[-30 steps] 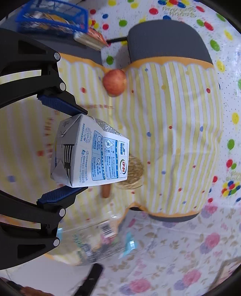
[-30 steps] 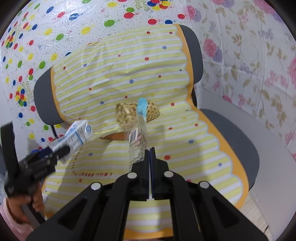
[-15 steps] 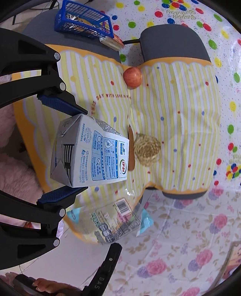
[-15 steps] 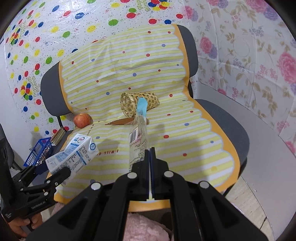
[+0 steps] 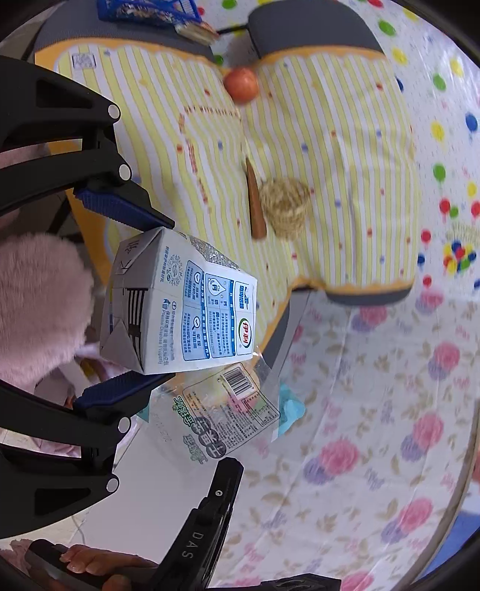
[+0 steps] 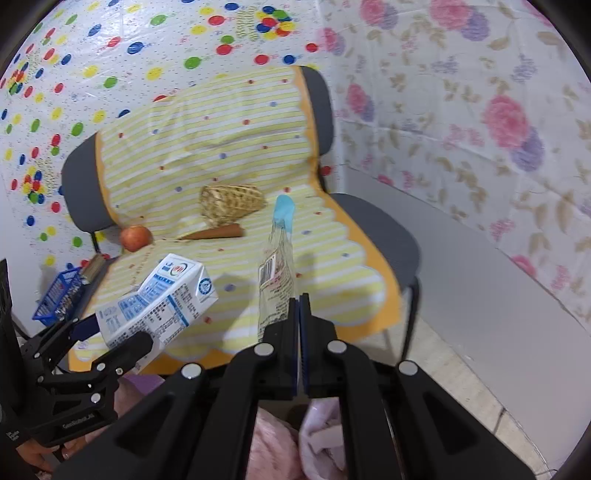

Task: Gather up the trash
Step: 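Carry the milk carton and plastic bag with both grippers over the bin, then open both grippers to drop the carton and bag into the bin, then bring both grippers back above the chair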

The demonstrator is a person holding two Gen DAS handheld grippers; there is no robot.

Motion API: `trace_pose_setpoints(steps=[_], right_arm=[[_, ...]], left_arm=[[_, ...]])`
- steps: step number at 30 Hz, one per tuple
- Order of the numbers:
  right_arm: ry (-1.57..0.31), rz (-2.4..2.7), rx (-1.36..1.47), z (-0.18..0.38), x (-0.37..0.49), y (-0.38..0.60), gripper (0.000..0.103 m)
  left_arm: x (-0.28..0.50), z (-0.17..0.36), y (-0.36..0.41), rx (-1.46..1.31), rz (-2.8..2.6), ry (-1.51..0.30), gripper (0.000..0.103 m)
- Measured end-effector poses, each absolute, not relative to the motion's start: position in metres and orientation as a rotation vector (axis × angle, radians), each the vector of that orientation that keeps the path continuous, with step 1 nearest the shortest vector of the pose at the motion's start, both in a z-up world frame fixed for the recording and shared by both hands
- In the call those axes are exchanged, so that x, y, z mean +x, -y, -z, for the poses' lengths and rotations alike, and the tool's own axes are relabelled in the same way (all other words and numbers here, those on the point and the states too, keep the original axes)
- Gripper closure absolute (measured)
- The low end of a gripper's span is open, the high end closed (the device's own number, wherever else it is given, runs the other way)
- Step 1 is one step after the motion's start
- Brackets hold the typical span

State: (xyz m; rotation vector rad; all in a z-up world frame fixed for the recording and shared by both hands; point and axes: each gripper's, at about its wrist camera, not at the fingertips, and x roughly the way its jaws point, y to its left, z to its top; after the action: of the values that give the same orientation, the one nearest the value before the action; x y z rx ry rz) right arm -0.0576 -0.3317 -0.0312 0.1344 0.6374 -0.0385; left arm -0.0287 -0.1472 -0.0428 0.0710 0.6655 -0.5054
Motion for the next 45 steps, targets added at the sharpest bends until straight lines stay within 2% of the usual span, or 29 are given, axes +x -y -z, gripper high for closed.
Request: trace_pose_setpoints(steps=[17, 27, 30, 33, 34, 35, 36, 37, 45], right_arm=[[-0.705, 0.318, 0.123, 0.062, -0.137, 0.392, 0.101], [-0.816, 0.391, 0.127, 0.097, -0.138, 0.419, 0.101], [-0.836, 0.392, 0.128, 0.105, -0.132, 0.421, 0.101], [-0.847, 0.389, 0.132, 0.115, -0.124, 0.423, 0.101], [-0.853, 0.38, 0.136, 0.117, -0.122, 0.424, 0.1], [-0.86, 0.375, 0.144, 0.12, -0.119, 0.424, 0.093], [-0.869, 0.373, 0.152, 0.122, -0.117, 0.425, 0.077], [-0.873, 0.369, 0.159, 0.124, -0.116, 0.426, 0.07], [-0.827, 0.356, 0.166, 0.104, -0.12, 0.423, 0.068]], left_arm=[[-0.059, 0.072, 0.243, 0.193, 0.75, -0.7, 0.03], [-0.053, 0.093, 0.281, 0.258, 0.8, -0.763, 0.029], [-0.048, 0.098, 0.285, 0.252, 0.802, -0.783, 0.027], [-0.045, 0.1, 0.287, 0.24, 0.8, -0.789, 0.017], [-0.043, 0.1, 0.285, 0.234, 0.792, -0.792, 0.017], [-0.041, 0.1, 0.283, 0.229, 0.787, -0.795, 0.016], [-0.039, 0.1, 0.28, 0.222, 0.778, -0.797, 0.016], [-0.037, 0.099, 0.276, 0.216, 0.767, -0.797, 0.016], [-0.03, 0.085, 0.233, 0.185, 0.657, -0.791, 0.016]])
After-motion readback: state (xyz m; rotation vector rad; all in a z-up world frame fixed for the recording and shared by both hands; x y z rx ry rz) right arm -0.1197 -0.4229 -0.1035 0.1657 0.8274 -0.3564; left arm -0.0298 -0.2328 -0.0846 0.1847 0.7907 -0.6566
